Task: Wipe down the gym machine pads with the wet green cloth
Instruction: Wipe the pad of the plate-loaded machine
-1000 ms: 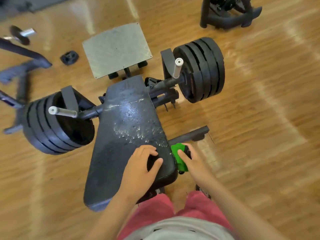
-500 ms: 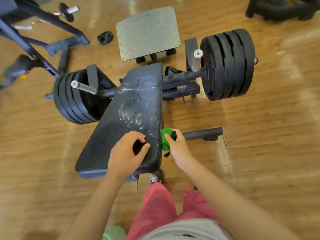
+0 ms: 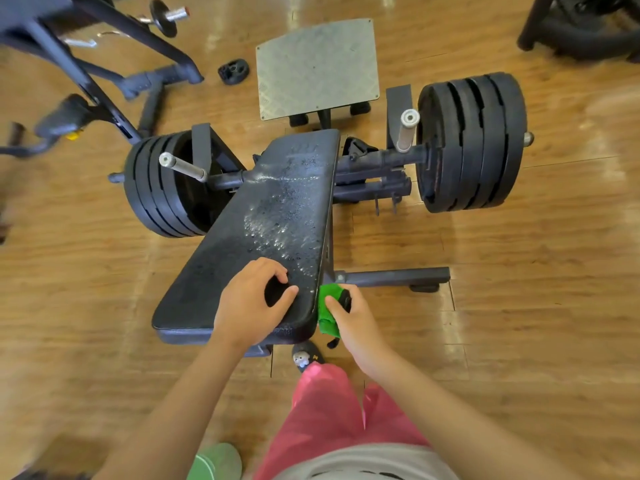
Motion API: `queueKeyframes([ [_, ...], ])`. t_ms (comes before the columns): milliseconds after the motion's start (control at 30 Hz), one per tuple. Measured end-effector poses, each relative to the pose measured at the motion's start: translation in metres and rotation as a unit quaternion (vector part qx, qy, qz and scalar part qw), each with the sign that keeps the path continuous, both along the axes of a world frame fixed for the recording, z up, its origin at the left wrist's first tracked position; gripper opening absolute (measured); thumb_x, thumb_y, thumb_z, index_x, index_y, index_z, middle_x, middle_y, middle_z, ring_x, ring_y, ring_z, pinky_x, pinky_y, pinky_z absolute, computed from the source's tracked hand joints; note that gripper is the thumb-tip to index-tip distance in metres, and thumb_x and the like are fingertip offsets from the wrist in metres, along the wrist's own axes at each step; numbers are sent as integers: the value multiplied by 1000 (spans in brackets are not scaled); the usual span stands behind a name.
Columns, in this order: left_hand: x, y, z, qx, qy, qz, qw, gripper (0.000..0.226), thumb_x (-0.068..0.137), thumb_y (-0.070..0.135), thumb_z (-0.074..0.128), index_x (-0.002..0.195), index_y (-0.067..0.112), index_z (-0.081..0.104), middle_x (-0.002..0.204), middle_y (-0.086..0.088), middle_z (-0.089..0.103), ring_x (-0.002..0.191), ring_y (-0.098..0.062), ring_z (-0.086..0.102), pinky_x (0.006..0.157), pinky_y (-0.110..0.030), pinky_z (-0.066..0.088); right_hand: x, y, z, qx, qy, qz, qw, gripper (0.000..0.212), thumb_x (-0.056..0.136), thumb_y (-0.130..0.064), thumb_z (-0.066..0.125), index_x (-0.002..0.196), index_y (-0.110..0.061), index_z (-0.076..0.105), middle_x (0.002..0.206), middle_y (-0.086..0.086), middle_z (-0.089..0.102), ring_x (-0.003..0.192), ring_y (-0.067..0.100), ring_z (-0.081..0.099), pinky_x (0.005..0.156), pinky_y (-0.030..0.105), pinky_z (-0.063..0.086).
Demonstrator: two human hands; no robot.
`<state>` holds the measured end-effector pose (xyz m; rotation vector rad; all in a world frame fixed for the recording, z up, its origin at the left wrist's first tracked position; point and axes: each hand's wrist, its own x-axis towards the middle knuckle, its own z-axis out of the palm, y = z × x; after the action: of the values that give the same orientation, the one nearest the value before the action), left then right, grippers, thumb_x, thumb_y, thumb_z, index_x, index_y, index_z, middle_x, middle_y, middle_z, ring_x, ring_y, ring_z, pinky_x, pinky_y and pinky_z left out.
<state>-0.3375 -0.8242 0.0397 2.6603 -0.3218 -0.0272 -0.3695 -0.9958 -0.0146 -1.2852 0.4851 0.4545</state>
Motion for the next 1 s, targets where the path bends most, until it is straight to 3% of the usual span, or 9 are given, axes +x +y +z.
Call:
queueKeyframes([
  [67, 0, 1, -1, -1, 0, 4, 1000, 16, 82, 45, 54, 87, 29, 52, 96, 17, 58, 91, -4, 55, 75, -28, 49, 11, 5, -2, -7, 11, -18, 1000, 10, 101, -12, 49, 110, -13, 51, 97, 4, 61, 83, 12, 61, 65, 20, 53],
  [200, -1, 2, -2, -3, -6, 18, 1000, 19, 82, 46, 52, 87, 28, 56, 96, 17, 61, 91, -2, 56, 76, -27, 49, 46, 14, -20, -13, 48, -48, 998, 11, 101, -17, 49, 111, -17, 50, 112, 10, 61, 102, 24, 61, 92, 42, 52],
  [467, -1, 3, -4, -15, -4, 28, 999, 18, 82, 46, 54, 86, 29, 57, 97, 18, 63, 93, -1, 58, 78, -30, 51, 71, 6, -30, -18, 44, -43, 998, 19, 101, -18, 48, 119, -14, 45, 121, 10, 56, 109, 22, 57, 90, 34, 49],
  [567, -1, 4, -4, -19, -6, 26, 999, 18, 82, 46, 54, 86, 29, 57, 97, 18, 64, 94, -1, 59, 78, -31, 51, 51, 3, -22, -17, 29, -34, 999, 18, 102, -18, 47, 119, -13, 46, 116, 8, 57, 98, 16, 59, 74, 22, 51],
  [633, 0, 4, -5, -18, -6, 25, 1000, 18, 82, 46, 54, 86, 29, 57, 96, 18, 63, 93, -2, 59, 78, -31, 51, 37, 2, -18, -9, 24, -25, 999, 20, 101, -18, 49, 119, -11, 47, 109, 7, 60, 90, 13, 62, 66, 23, 54],
  [733, 0, 4, -5, -18, -7, 25, 999, 18, 81, 47, 54, 85, 30, 57, 96, 18, 63, 93, -2, 58, 77, -31, 51, 25, 3, -17, -2, 30, -31, 999, 17, 100, -19, 52, 115, -12, 52, 108, 11, 64, 97, 21, 65, 84, 38, 56],
  [800, 0, 4, -4, -19, -7, 25, 999, 19, 81, 47, 53, 85, 29, 57, 96, 18, 63, 93, -2, 58, 77, -30, 51, 29, 4, -18, -1, 36, -37, 999, 15, 100, -18, 52, 114, -13, 53, 107, 11, 64, 95, 22, 66, 86, 43, 55],
  [1000, 1, 4, -4, -23, -6, 28, 999, 19, 80, 47, 53, 84, 29, 57, 97, 19, 64, 93, -1, 58, 78, -28, 50, 86, 6, -37, -40, 27, -41, 998, 13, 101, -15, 49, 113, -12, 51, 105, 5, 59, 102, 23, 59, 87, 37, 52],
])
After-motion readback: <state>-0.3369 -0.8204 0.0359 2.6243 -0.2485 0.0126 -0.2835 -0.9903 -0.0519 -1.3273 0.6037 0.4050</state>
